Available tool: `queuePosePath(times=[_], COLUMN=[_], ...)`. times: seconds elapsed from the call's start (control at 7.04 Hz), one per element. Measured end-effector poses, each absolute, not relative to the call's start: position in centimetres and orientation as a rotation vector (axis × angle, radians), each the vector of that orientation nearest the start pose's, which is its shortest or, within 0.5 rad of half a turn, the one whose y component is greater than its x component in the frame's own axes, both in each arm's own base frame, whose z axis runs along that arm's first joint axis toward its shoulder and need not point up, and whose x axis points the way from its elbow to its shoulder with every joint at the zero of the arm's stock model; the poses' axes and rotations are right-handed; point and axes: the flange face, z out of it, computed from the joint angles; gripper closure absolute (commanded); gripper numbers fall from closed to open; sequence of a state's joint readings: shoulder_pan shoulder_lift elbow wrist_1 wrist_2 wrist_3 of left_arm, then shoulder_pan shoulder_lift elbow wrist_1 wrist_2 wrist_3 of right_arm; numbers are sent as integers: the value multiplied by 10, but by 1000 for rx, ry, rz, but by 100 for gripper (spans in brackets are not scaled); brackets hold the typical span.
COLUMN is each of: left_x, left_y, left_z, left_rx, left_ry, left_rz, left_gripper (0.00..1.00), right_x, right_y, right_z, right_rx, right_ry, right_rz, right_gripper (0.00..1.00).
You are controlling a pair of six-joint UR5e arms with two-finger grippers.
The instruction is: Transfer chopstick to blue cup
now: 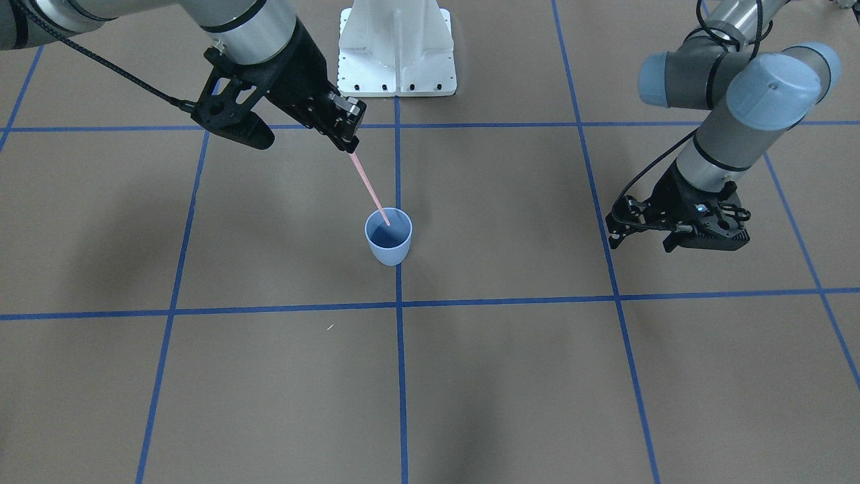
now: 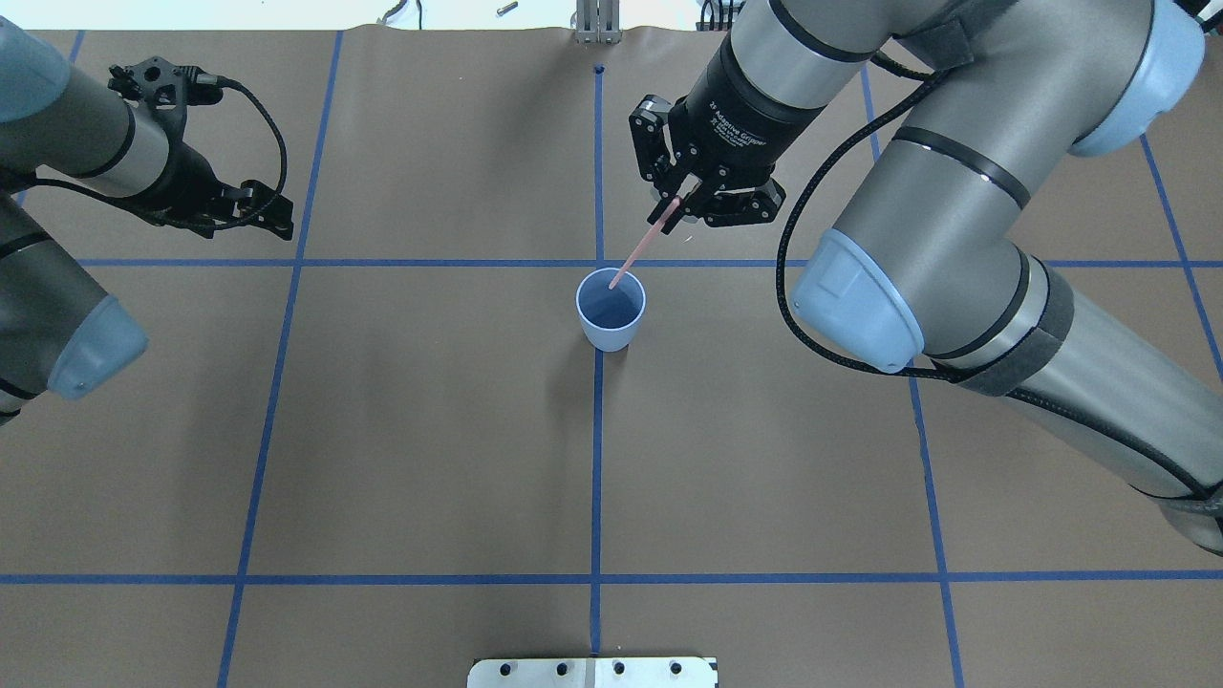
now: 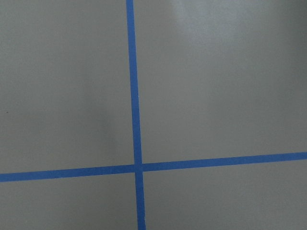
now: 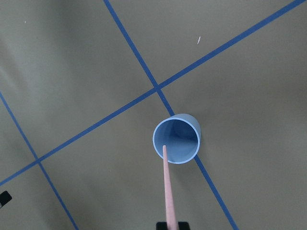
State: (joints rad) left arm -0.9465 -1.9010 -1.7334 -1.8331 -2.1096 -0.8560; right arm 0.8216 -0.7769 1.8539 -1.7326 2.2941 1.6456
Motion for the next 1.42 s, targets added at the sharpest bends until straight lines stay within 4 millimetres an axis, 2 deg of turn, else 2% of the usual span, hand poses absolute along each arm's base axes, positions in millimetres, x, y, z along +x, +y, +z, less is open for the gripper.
queuePosePath(times=[0.14,0.28,0.43,0.57,0.85,0.99,1.14,1.28,1.42], left_x=[293,293,292,293,293,293,293,293,292], left_y=[-547,-547,-547,-547,-547,-547,-547,-547,-548], left_z=[372,372,372,372,371,371,370,369,368], left_rx=[198,199,199,199,199,200,201,201,202], left_ry=[874,874,875,875,875,876,876,877,877], left_rz=[-12,-12,-13,-13,-13,-13,-13,-13,-14], left_gripper=[2,2,2,2,2,2,2,2,2], right_x=[-373,-382,-388,-392,-397,-398,-397,-387,-360], right_y=[-494,-497,-497,-497,-496,-496,-496,-498,-502], right_z=[87,92,96,98,100,101,100,98,101], right_rx=[-316,-321,-324,-326,-331,-332,-331,-323,-305], right_ry=[-1053,-1049,-1051,-1050,-1046,-1045,-1046,-1055,-1073], right_rz=[474,471,466,462,457,458,459,466,489], right_gripper=[100,91,75,67,37,0,0,0,0])
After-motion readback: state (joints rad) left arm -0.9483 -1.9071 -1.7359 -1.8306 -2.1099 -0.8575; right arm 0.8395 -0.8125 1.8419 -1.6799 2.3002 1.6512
